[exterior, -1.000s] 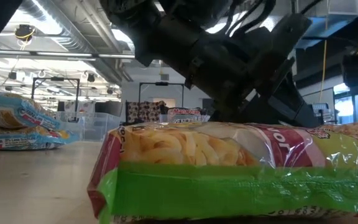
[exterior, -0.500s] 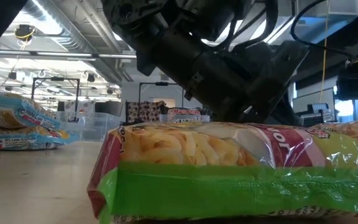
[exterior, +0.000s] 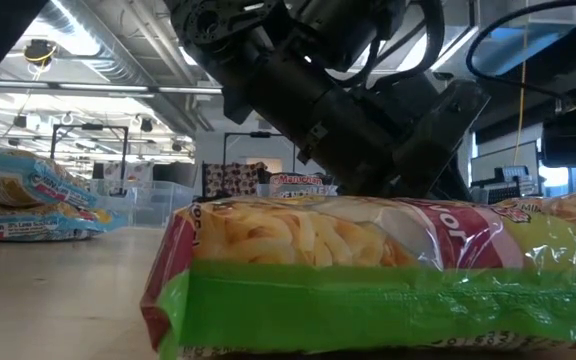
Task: Sort Maruchan noodles
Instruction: Put the black noodle pack into the right transparent bin
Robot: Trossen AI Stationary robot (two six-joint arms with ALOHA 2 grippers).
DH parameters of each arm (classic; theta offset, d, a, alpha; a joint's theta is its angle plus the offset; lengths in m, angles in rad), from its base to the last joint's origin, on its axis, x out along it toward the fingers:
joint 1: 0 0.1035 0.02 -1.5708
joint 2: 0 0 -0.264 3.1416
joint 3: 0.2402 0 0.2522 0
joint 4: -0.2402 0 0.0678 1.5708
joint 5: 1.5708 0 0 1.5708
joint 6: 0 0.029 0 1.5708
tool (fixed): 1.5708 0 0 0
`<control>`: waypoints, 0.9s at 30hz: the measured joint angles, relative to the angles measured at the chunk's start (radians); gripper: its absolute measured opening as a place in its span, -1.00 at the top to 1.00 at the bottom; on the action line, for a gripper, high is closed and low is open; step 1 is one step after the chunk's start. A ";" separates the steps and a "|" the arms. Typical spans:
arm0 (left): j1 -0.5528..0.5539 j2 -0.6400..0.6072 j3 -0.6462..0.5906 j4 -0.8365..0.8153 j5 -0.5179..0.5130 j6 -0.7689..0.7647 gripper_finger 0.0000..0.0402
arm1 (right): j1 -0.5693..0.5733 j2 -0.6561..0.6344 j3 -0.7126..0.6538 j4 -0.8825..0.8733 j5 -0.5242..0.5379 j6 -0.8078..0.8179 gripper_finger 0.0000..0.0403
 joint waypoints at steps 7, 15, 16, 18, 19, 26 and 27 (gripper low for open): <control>0.001 0.000 0.000 0.000 0.006 -0.001 0.10 | 0.000 0.010 0.000 0.005 0.019 0.003 -0.46; 0.001 0.000 0.000 -0.001 0.006 0.025 0.10 | 0.000 0.076 0.000 0.125 0.034 0.023 -0.78; 0.001 0.000 0.000 -0.001 0.006 0.026 0.10 | 0.000 0.092 0.000 0.143 0.041 0.034 -0.78; 0.001 0.000 0.000 -0.001 0.009 0.027 0.10 | 0.000 0.126 0.000 0.188 0.055 0.049 -0.78; 0.001 0.000 0.000 -0.002 0.012 0.030 0.10 | 0.000 0.141 0.000 0.214 0.060 0.050 -0.76; 0.000 0.000 0.000 -0.005 0.015 0.049 0.10 | 0.000 0.231 -0.001 0.442 0.082 -0.027 -0.62; 0.000 0.000 -0.001 -0.007 0.016 0.049 0.10 | 0.000 0.238 -0.001 0.472 0.090 -0.043 -0.59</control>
